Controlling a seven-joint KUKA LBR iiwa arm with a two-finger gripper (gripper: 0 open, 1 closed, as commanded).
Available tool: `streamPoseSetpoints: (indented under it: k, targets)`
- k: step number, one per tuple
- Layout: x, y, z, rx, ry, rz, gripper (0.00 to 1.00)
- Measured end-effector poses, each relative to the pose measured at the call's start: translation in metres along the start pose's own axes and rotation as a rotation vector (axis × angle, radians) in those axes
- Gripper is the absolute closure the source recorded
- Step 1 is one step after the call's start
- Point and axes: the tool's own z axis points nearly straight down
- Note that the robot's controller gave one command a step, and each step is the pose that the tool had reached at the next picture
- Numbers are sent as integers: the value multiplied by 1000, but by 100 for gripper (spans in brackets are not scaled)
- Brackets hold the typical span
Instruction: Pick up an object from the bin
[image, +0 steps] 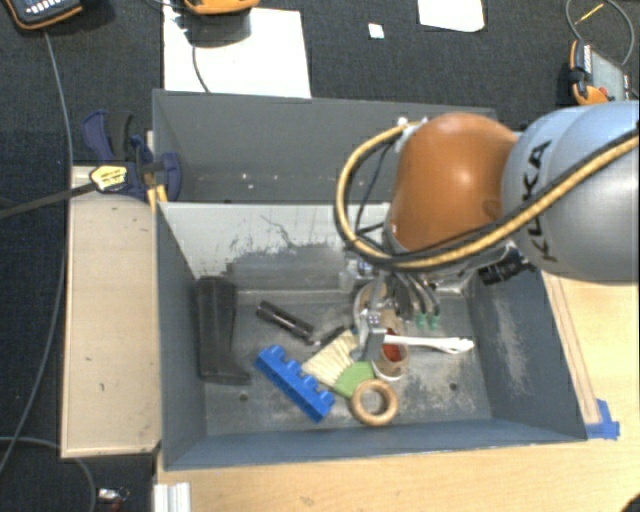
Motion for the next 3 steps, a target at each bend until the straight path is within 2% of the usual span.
streamPoseSetpoints:
  k: [1, 2, 3]
  targets:
    - [-2, -1, -4, -1, -8, 5, 0]
    - [44, 20, 130, -3, -9, 192, 0]
    - [50, 23, 70, -4, -23, 81, 0]
